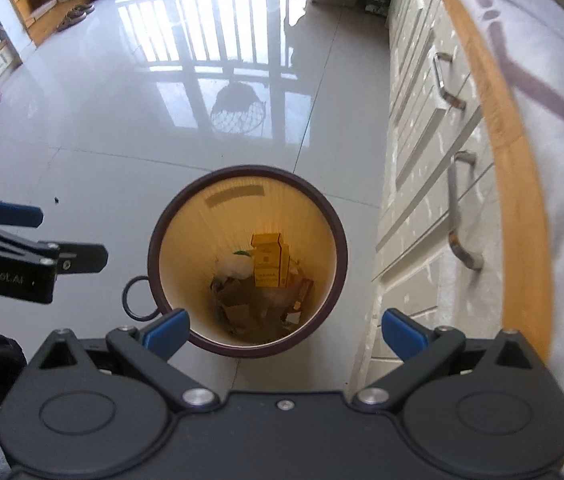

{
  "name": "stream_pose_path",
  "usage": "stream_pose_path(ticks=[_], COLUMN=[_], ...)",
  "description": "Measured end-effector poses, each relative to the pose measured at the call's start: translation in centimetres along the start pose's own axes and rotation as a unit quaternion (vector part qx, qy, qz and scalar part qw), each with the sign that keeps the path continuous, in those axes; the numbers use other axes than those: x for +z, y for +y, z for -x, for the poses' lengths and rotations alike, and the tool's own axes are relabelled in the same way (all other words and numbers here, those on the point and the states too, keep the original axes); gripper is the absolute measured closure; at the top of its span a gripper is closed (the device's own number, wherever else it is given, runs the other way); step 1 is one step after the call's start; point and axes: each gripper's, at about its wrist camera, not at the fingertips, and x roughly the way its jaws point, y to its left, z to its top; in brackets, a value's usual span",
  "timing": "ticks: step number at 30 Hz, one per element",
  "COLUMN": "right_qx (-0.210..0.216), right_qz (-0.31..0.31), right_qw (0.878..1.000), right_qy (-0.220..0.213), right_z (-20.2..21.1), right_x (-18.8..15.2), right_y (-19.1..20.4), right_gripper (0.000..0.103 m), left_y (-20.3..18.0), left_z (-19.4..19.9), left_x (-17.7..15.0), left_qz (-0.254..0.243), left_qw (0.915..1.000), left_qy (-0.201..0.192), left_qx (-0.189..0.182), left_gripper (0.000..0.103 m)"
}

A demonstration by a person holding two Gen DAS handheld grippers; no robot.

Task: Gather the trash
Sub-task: 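Move both open tools back toward the blue can and teal bag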

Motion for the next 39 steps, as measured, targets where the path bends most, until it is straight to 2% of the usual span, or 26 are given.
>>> stream_pose_path(ticks=[9, 26, 33, 39], right_qx=[0.013, -0.010, -0.015, -0.021], right_qz=[-0.017, -0.047, -0.063, -0.084], right_qw=[0.999, 0.993, 0.986, 0.974], right_qy=[-0.028, -0.107, -0.156, -0.208], right_z=[3.6, 9.5, 12.0, 14.3], right_x=[-1.2, -3.5, -4.0, -4.8], right_y=[0.5, 0.1, -0.7, -2.0], right_gripper=[0.000, 0.000, 0.000, 0.000], left_y=[-1.2, -1.5, -1.8, -2.6], left_z=[4.1, 10.2, 12.0, 14.1], left_x=[-1.3, -3.5, -4.0, -4.0], left_qz=[-0.016, -0.013, -0.012, -0.009], left_qw=[0.9995, 0.9968, 0.9945, 0.9891], left_qy=[-0.024, -0.077, -0.102, -0.146], left_qx=[0.009, 0.019, 0.019, 0.014], left_gripper=[0.000, 0.000, 0.000, 0.000])
